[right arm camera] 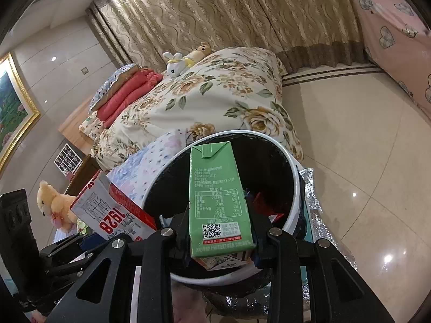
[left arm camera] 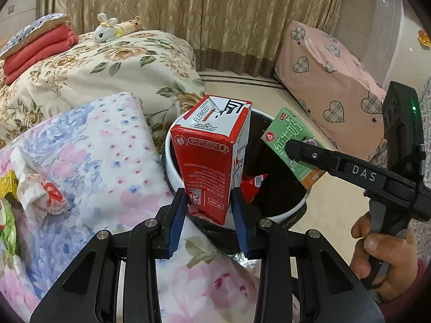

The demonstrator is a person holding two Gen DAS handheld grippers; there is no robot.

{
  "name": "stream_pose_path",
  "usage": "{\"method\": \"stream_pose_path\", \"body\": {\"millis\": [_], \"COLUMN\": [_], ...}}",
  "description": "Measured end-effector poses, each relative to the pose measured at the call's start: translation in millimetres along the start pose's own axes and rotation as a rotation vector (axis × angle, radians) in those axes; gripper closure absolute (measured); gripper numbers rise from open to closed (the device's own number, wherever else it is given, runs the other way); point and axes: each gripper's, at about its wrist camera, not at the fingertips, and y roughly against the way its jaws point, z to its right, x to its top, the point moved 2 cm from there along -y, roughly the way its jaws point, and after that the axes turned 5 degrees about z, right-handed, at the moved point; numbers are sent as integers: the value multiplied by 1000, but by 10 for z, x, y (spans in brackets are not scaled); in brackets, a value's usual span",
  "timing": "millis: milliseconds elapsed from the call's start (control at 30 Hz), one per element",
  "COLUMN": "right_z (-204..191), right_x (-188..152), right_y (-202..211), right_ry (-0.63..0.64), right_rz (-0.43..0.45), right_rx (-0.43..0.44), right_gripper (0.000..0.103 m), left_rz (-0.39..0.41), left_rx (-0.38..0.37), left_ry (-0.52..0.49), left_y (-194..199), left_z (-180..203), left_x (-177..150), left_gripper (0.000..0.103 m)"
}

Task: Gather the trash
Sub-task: 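Carry both cartons over the bin and open both grippers to drop them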

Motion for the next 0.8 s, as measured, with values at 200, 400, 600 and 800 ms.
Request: {"method": "stream_pose_path", "body": {"millis": [200, 400, 600, 800], "right_z": [38, 51, 87, 47], "right_x": [35, 46, 74, 65], "right_y": [-60, -79, -80, 15], "right_ry": [-9, -17, -42, -48], "right_rz": [-7, -14, -16, 10], "right_rx": [-1, -1, -1, 8], "right_gripper": [71, 70, 59, 43], "left_rz": [0, -10, -4, -12], "left_rx": [4, 5, 10, 19], "left_ry": [-22, -14, 15, 46], "left_y": [-40, -87, -60, 23], "left_z": [52, 71, 18, -89], "left_x": [37, 83, 59, -91], "left_gripper": [71, 70, 45, 40]}}
